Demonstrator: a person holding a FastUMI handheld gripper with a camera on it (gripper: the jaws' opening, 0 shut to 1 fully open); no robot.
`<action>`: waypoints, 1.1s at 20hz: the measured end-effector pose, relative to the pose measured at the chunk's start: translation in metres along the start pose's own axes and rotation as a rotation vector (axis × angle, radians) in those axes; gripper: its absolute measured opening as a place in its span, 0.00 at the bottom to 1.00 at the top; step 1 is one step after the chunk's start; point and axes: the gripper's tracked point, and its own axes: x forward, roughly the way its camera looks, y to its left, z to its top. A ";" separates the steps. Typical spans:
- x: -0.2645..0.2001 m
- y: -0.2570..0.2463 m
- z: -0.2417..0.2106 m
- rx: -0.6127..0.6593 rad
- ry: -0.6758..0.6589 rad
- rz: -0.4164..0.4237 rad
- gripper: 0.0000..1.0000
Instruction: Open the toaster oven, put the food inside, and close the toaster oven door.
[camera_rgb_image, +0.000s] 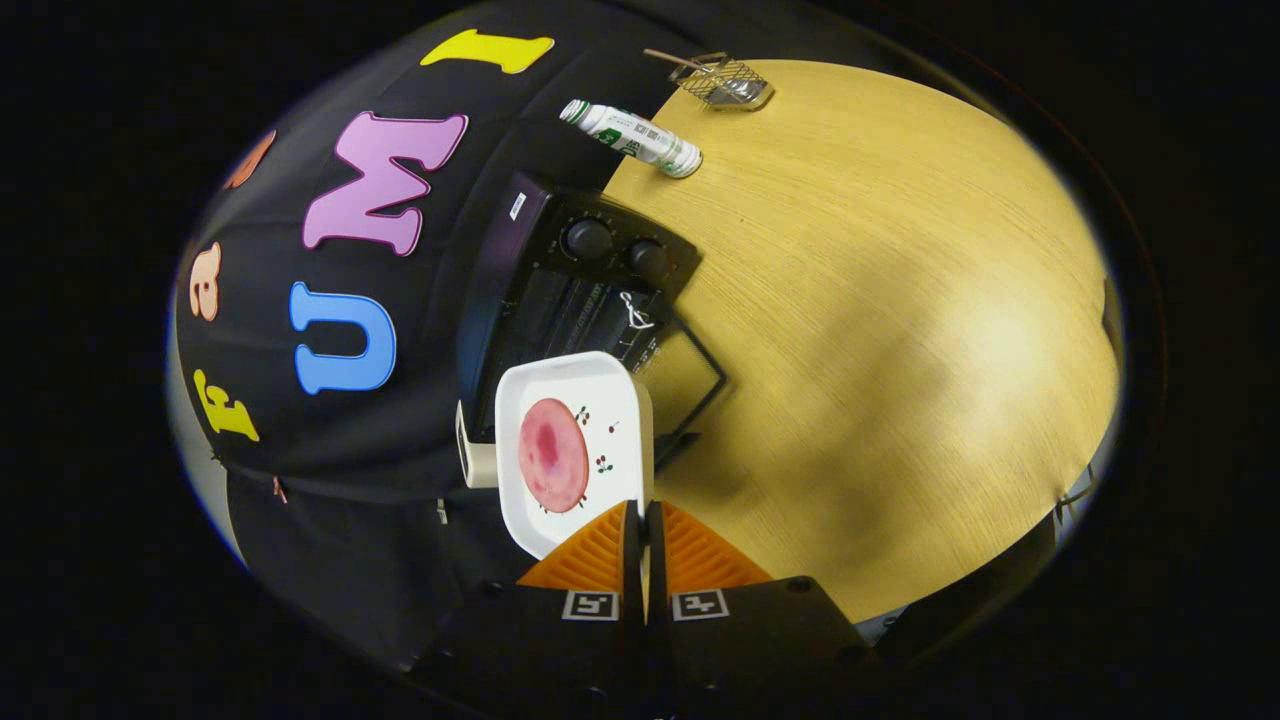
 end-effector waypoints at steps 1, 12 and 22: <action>0.012 0.004 0.003 0.001 0.004 -0.004 0.05; 0.113 0.022 0.017 0.099 0.030 -0.041 0.05; 0.180 0.049 0.056 0.214 -0.178 0.016 0.05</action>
